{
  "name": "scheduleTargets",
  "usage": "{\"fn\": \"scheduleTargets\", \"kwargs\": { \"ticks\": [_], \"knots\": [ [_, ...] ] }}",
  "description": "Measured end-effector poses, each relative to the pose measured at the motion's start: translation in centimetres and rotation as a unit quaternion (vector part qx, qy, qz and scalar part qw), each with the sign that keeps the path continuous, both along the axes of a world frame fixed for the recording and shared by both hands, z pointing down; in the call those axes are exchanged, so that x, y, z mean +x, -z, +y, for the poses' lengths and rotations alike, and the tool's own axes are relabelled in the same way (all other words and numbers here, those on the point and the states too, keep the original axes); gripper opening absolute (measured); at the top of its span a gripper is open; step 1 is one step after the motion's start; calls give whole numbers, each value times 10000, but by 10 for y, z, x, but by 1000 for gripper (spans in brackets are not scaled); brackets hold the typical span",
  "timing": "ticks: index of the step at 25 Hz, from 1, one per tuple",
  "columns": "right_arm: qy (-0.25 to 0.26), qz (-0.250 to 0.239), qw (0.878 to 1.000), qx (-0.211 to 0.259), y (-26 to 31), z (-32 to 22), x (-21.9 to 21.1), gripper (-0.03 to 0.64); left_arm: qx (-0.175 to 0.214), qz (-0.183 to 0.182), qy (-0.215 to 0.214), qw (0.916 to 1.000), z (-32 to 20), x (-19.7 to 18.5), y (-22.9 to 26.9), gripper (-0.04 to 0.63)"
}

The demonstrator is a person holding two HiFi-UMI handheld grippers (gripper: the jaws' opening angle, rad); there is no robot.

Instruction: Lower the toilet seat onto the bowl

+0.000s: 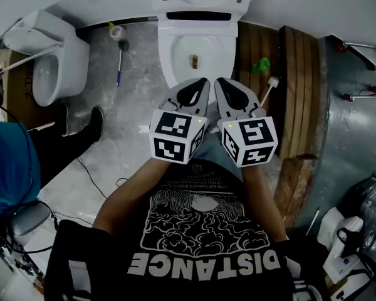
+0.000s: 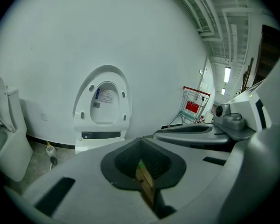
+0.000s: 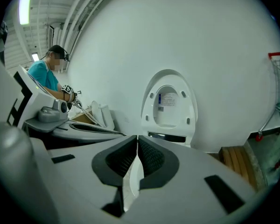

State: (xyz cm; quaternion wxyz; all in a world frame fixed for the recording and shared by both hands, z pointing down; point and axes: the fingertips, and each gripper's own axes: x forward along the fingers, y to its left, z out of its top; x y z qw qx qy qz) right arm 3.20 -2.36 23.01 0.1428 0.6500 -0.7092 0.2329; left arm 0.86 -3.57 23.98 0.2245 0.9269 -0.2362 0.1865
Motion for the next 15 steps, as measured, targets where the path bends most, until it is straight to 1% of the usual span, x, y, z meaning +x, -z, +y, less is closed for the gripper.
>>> {"fn": "scheduleTargets", "kwargs": {
  "ticks": [5, 12, 15],
  "knots": [
    [-34, -63, 10000, -4, -5, -11, 13, 20, 39, -97, 1, 9999, -14, 11, -4, 11],
    [53, -173, 9998, -12, -13, -42, 50, 20, 76, -181, 63, 9998, -47, 48, -9, 11],
    [117, -215, 9997, -40, -17, -61, 67, 20, 12, -205, 84, 9998, -64, 65, -13, 11]
  ]
}}
